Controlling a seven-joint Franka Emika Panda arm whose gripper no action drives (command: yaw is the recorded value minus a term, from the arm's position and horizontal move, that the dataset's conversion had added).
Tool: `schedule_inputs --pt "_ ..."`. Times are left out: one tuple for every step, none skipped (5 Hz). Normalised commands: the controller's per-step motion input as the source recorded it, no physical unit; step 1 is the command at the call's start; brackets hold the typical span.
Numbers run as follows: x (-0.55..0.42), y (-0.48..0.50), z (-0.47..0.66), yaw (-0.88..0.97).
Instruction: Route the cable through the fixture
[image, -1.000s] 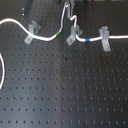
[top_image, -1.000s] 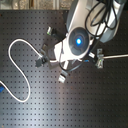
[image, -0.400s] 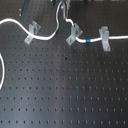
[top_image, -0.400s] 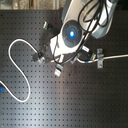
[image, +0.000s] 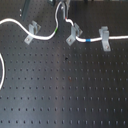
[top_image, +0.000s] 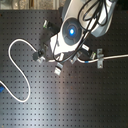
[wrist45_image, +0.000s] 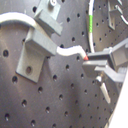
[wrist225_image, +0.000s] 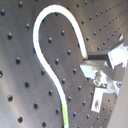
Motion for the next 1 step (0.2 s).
schedule_inputs --pt "-0.216 -0.072 0.32 -0.14"
